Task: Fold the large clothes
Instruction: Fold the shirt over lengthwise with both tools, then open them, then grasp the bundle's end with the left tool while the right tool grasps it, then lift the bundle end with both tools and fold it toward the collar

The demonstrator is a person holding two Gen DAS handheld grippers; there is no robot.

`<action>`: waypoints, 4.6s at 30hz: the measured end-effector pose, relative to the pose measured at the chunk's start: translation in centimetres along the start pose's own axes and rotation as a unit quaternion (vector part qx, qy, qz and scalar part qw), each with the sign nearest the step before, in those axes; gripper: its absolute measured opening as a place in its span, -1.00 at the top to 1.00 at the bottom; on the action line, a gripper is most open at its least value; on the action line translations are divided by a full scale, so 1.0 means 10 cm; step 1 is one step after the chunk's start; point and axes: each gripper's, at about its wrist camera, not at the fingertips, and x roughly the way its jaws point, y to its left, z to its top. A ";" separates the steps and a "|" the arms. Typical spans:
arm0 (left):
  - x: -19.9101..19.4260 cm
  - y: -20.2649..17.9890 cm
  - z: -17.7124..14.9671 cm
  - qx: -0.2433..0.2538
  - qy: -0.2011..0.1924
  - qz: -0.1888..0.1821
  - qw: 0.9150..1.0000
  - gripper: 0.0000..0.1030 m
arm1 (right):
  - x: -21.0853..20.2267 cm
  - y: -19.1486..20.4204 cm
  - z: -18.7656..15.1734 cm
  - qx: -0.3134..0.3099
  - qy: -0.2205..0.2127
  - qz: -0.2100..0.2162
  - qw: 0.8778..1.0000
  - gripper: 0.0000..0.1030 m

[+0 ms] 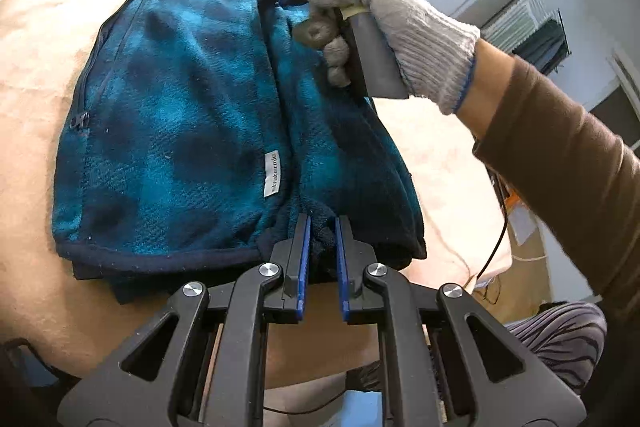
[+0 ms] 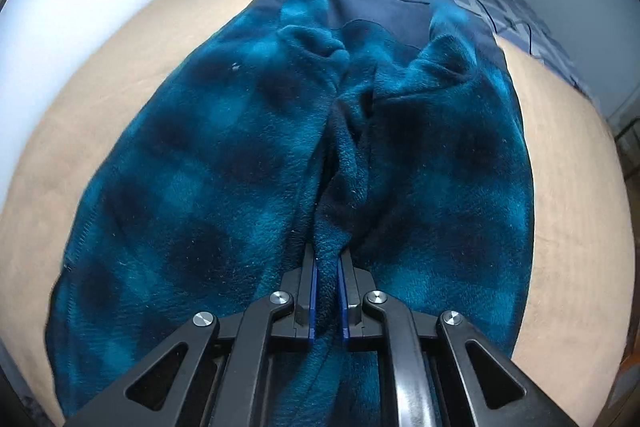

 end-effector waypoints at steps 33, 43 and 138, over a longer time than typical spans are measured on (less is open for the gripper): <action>-0.75 1.18 0.40 -0.073 0.018 0.037 0.996 -0.20 | -0.89 0.36 -2.00 -0.036 -0.069 0.096 0.992 0.51; -0.33 1.45 0.30 -0.137 0.077 -0.009 0.988 -0.20 | -1.56 -0.59 -2.37 0.104 -0.104 0.136 0.980 -0.46; -0.41 1.23 1.25 -0.150 0.007 -0.103 0.983 0.74 | -1.38 -1.02 -1.80 0.177 -0.086 0.403 0.894 0.70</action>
